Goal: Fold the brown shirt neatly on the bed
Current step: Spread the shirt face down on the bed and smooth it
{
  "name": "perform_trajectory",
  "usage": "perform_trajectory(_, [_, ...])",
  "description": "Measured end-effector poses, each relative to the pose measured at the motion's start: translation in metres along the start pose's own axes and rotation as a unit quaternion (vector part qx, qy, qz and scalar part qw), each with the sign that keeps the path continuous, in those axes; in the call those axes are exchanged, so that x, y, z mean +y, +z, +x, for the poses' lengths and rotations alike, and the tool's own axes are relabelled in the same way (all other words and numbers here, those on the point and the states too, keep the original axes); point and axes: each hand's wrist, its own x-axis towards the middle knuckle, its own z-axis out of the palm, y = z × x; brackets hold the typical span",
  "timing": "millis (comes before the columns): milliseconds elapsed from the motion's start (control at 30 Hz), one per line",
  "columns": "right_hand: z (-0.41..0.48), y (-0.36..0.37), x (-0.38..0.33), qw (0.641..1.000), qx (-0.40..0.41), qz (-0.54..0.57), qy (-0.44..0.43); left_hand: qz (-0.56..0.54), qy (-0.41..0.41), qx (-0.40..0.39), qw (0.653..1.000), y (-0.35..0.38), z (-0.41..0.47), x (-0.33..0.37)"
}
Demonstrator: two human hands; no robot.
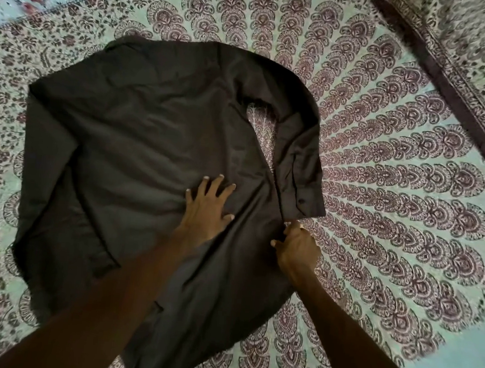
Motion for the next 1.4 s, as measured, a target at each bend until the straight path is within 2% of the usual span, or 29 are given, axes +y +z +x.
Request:
perform_trajectory(200, [-0.019, -0.002, 0.038, 0.997, 0.012, 0.062, 0.034, 0.004, -0.018, -0.039, 0.999, 0.0, -0.006, 0.01])
perform_trajectory(433, [-0.029, -0.001, 0.066, 0.995, -0.081, -0.055, 0.022, 0.015, 0.006, 0.053, 0.998, 0.022, -0.041, 0.029])
perform_trajectory(533, [-0.033, -0.001, 0.08, 0.995, -0.086, -0.038, 0.041, 0.0, -0.006, 0.036, 0.999, 0.034, -0.075, 0.036])
perform_trajectory(600, [-0.04, -0.001, 0.082, 0.993, -0.073, -0.077, 0.042, 0.003, -0.018, 0.029, 0.999, 0.041, -0.099, 0.037])
perform_trajectory(700, [-0.056, 0.003, 0.073, 0.983, 0.041, -0.175, -0.042, -0.002, -0.028, 0.045, 0.999, 0.052, -0.13, 0.026])
perform_trajectory(767, [-0.07, 0.006, 0.057, 0.976, 0.075, -0.143, -0.146, 0.004, -0.035, 0.051, 0.998, 0.058, -0.151, 0.013])
perform_trajectory(867, [-0.092, 0.02, 0.027, 0.961, -0.033, -0.053, -0.268, 0.036, -0.044, 0.062, 0.996, 0.061, -0.181, -0.012])
perform_trajectory(967, [-0.122, 0.047, -0.011, 0.95, -0.143, -0.015, -0.278, 0.064, -0.081, 0.067, 0.992, 0.056, -0.213, -0.051])
perform_trajectory(1067, [-0.151, 0.081, -0.047, 0.942, -0.178, 0.016, -0.285, 0.051, -0.133, 0.04, 0.989, 0.053, -0.239, -0.095])
perform_trajectory(1200, [-0.186, 0.12, -0.085, 0.929, -0.168, 0.024, -0.33, -0.006, -0.254, 0.094, 0.963, 0.055, -0.266, -0.147])
perform_trajectory(1300, [-0.207, 0.141, -0.108, 0.931, -0.105, -0.019, -0.349, -0.154, -0.386, 0.11, 0.903, 0.057, -0.278, -0.178])
perform_trajectory(1367, [-0.214, 0.152, -0.121, 0.942, -0.071, -0.032, -0.325, -0.266, -0.391, 0.132, 0.871, 0.059, -0.281, -0.196])
perform_trajectory(1400, [-0.218, 0.156, -0.126, 0.952, -0.053, -0.027, -0.301, -0.3, -0.369, 0.14, 0.869, 0.058, -0.283, -0.202])
